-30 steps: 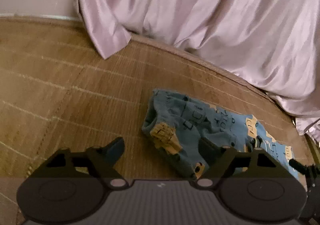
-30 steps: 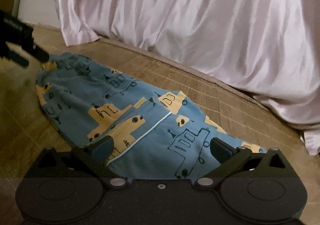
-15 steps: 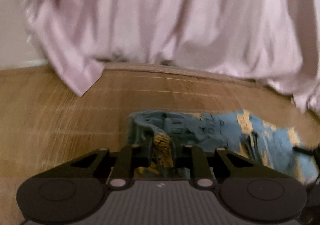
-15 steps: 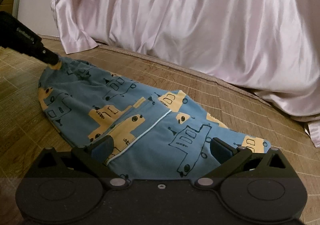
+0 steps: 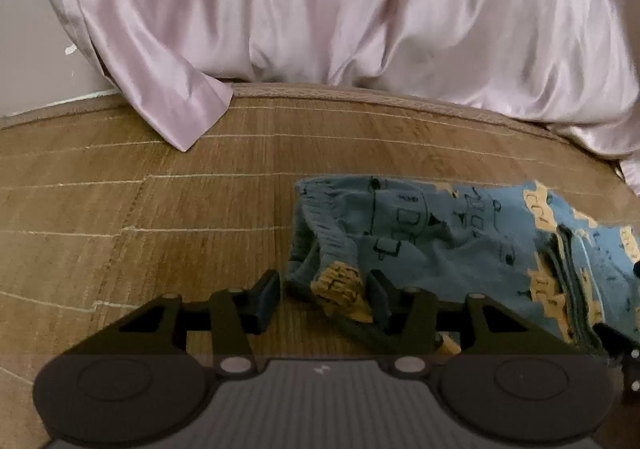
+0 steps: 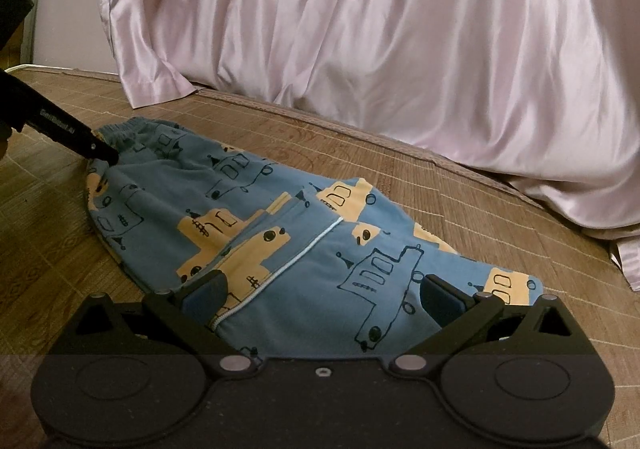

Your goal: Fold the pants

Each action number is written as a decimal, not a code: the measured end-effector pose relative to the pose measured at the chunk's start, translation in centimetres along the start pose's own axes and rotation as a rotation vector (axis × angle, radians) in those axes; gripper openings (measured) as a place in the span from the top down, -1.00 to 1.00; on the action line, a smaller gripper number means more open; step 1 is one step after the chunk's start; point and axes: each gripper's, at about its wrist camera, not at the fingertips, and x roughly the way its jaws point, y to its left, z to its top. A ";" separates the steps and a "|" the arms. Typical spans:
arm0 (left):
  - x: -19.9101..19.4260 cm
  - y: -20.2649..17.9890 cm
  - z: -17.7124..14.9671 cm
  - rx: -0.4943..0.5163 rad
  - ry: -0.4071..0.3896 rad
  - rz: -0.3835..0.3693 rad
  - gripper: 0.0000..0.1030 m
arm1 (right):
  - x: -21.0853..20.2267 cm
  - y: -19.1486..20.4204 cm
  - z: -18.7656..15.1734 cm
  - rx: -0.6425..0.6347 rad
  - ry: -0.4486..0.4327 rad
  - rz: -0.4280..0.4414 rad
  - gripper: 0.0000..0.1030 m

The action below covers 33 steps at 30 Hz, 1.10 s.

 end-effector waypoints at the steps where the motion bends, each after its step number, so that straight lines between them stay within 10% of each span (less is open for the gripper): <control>1: 0.1 0.1 0.1 0.000 0.004 -0.007 -0.05 | 0.0 0.0 0.0 0.001 0.000 0.001 -0.99; 17: -0.2 -3.2 1.2 0.058 -0.003 0.135 0.59 | 0.1 -0.4 0.0 0.028 0.010 0.016 -0.99; 24: -1.4 -3.4 3.3 0.007 0.012 0.077 0.61 | 0.2 -0.6 0.1 0.048 0.015 0.025 -0.99; 33: -4.1 -8.1 7.6 0.198 -0.007 0.021 0.62 | 0.4 -1.1 0.2 0.083 0.022 0.051 -0.98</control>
